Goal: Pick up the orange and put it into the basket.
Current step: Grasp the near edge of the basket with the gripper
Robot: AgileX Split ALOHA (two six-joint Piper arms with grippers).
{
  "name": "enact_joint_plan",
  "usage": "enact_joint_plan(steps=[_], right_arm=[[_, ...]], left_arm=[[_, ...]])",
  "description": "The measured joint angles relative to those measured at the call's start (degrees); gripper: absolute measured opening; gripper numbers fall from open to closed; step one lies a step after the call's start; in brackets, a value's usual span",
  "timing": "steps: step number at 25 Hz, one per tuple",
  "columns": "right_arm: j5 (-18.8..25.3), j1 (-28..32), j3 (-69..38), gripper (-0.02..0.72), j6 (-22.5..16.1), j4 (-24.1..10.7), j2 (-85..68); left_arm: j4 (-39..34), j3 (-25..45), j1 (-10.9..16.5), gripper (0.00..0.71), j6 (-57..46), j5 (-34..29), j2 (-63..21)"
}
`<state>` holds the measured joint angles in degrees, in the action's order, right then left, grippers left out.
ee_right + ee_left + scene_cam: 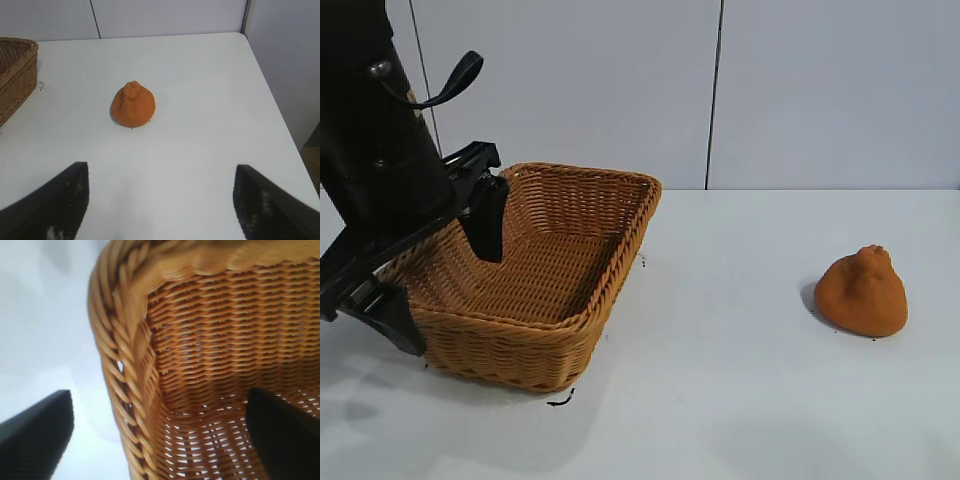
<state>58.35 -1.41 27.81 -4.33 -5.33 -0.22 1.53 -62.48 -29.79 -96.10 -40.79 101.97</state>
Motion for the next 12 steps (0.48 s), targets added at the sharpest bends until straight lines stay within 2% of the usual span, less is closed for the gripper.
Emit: enact_joint_plan(steps=[12], right_arm=[[0.0, 0.0, 0.0, 0.545, 0.0, 0.0, 0.0]], left_arm=[[0.92, 0.0, 0.0, 0.663, 1.58, 2.43, 6.39]])
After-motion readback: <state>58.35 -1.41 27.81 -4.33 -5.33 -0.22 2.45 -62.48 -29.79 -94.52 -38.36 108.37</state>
